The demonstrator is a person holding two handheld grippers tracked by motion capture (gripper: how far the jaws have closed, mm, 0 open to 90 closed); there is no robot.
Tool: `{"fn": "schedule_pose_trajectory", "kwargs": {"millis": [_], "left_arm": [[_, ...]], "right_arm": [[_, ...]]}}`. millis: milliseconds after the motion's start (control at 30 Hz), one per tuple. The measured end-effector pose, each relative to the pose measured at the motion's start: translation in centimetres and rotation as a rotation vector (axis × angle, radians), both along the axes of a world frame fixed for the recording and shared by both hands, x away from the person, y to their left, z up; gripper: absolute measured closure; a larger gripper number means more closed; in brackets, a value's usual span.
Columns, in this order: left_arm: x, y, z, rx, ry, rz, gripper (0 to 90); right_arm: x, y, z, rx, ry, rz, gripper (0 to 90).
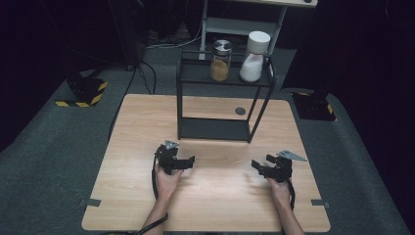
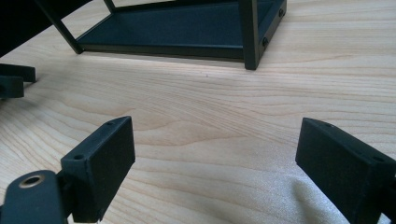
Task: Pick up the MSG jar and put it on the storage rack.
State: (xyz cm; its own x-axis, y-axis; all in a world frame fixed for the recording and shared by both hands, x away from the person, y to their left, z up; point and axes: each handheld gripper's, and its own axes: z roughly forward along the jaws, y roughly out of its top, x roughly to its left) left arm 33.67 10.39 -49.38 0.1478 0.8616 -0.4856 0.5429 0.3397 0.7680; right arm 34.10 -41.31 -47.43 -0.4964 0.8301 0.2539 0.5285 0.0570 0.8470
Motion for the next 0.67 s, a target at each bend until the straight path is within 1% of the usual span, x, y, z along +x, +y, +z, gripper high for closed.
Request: {"fn": "schedule_pose_trajectory", "kwargs": {"millis": [500,600,667], "left_arm": [[0.0,0.06,0.03,0.0,0.002,-0.001,0.5],[-0.06,-0.07,-0.06,-0.008,-0.002,0.007,0.6],[-0.02,0.02,0.02,0.001,0.001,0.001,0.6]], "right_arm": [[-0.04,-0.09,-0.06,0.012,0.005,-0.01,10.9],[-0.12,-0.13,-0.12,0.019,0.005,-0.018,10.9],[-0.18,-0.13,-0.15,0.021,0.004,-0.023,10.9]]}}
